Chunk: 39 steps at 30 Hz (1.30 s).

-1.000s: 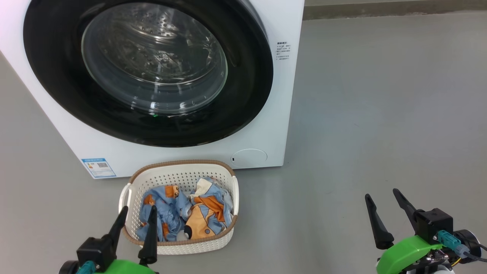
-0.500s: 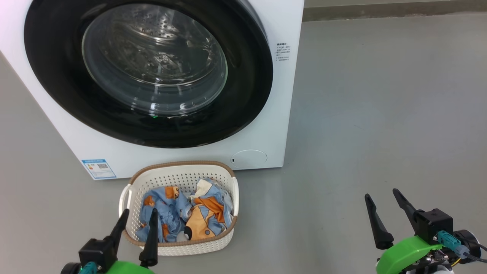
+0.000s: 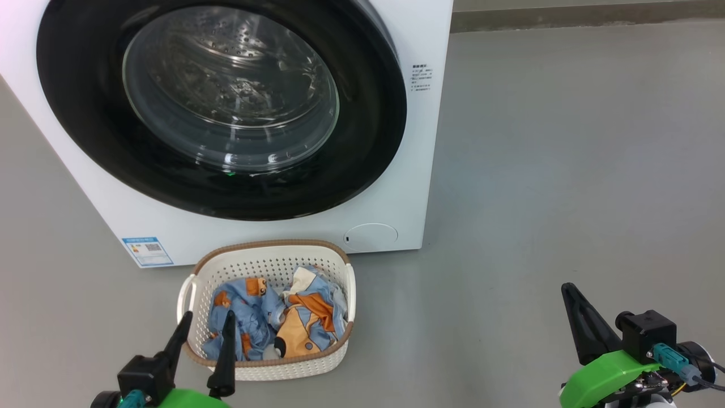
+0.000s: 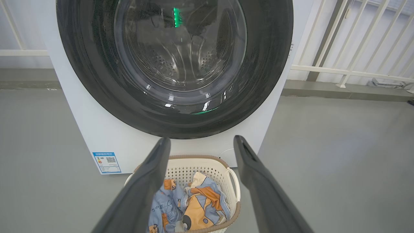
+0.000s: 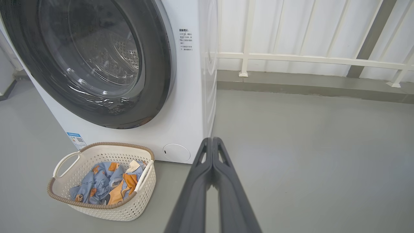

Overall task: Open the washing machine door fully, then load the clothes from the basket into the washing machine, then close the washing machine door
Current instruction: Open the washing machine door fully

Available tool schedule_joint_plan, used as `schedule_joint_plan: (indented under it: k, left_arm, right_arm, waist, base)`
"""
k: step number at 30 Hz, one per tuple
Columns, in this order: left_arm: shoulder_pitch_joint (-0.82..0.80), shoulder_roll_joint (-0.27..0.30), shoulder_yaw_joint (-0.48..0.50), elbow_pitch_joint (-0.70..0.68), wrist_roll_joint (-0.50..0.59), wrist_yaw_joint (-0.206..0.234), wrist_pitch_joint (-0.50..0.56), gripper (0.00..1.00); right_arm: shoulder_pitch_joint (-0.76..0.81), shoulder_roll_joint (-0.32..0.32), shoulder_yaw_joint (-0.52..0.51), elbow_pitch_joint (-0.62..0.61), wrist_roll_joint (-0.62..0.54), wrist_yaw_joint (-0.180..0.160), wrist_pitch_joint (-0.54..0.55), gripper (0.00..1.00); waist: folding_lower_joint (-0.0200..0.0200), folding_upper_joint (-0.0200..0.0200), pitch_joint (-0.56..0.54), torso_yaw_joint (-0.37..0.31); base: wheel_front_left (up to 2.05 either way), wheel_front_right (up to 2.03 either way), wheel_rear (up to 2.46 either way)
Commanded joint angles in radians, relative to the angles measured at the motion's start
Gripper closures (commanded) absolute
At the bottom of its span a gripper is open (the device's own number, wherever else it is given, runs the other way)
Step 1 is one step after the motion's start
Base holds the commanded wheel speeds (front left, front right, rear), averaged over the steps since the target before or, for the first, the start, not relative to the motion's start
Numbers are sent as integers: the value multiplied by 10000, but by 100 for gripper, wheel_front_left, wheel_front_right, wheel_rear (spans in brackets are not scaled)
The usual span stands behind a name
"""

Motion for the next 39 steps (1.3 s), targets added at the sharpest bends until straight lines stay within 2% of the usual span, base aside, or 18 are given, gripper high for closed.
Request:
schedule_joint_plan:
  k: [1,7,11,14,18,26,27,32,39]
  left_arm:
    - [-408,195,269,-219,28,88,-124,0]
    - [-455,198,251,-216,28,89,-124,0]
    - [-519,192,231,-243,38,82,-124,0]
    - [-616,183,214,-304,38,73,-124,0]
    - [-811,166,191,-362,25,55,-124,0]
    - [-1344,105,235,-595,-3,40,-124,0]
    - [-1344,105,235,-595,-3,40,-124,0]
    - [-1675,37,251,-749,-17,31,-124,0]
    - [-2289,-88,77,-978,-19,-108,-124,0]
  right_arm:
    - [-328,-93,275,-293,46,16,-123,100]
    - [-358,-152,350,-329,80,16,-96,100]
    - [-462,-140,372,-309,585,16,-12,100]
    - [-642,-66,270,-222,1865,16,199,100]
    - [-1048,5,75,-99,4173,16,730,100]
    - [-2510,106,-1147,591,9336,16,2231,100]
    - [-2510,106,-1147,591,9336,16,2231,100]
    - [-3900,128,-1865,1355,11645,16,3110,100]
    - [-6221,-25,-2115,2184,12428,16,4107,100]
  waist:
    - [0,-1,9,3]
    - [0,-1,61,16]
    - [0,-1,137,75]
    - [0,-1,271,159]
    - [0,-1,563,312]
    - [0,-1,1454,638]
    - [0,-1,1454,638]
    - [0,-1,2149,825]
    - [0,-1,3273,1169]
  base:
    - [0,0,0]
    - [0,0,0]
    - [0,0,0]
    - [0,0,0]
    - [0,0,0]
    - [0,0,0]
    - [0,0,0]
    - [0,0,0]
    - [0,0,0]
